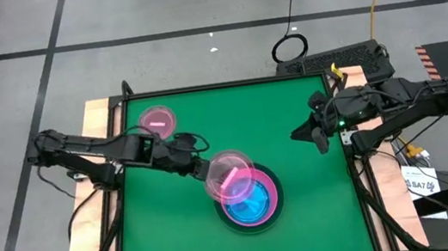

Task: Stack plastic plates
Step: Stack the right pink transparent plate on top of the blue transparent plate

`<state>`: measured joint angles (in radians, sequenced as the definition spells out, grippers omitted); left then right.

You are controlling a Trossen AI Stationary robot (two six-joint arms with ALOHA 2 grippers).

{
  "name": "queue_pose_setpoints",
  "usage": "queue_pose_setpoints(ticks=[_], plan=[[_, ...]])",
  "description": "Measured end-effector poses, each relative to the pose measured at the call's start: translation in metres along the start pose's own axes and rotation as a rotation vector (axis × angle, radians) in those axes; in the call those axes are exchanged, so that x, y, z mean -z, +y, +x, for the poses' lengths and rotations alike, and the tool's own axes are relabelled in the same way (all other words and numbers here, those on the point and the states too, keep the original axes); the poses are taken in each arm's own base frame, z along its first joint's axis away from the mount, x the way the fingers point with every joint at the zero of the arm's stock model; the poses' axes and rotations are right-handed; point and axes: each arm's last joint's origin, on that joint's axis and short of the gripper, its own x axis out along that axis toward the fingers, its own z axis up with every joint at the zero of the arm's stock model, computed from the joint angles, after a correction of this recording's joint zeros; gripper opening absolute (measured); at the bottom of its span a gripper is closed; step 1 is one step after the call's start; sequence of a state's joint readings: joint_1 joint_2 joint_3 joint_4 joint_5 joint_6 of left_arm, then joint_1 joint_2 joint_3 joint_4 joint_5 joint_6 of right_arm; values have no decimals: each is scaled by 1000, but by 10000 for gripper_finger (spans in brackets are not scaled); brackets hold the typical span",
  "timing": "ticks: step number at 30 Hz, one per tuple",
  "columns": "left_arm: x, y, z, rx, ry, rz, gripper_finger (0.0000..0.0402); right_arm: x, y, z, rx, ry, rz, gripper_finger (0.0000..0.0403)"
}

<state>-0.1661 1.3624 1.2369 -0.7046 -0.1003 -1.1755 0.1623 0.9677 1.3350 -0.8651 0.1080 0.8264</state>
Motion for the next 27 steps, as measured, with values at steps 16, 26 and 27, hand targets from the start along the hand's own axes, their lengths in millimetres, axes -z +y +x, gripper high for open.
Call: queue_pose_setpoints(ticks=[16,26,27], plan=[[11,-23,90,-131,118,78,3,1,-2,-10,-21,-13,-105,73],[27,-20,134,-177,161,114,3,1,-4,-14,-25,-16,-140,73],[28,-19,138,-184,165,112,3,2,-4,-14,-22,-13,-143,73]])
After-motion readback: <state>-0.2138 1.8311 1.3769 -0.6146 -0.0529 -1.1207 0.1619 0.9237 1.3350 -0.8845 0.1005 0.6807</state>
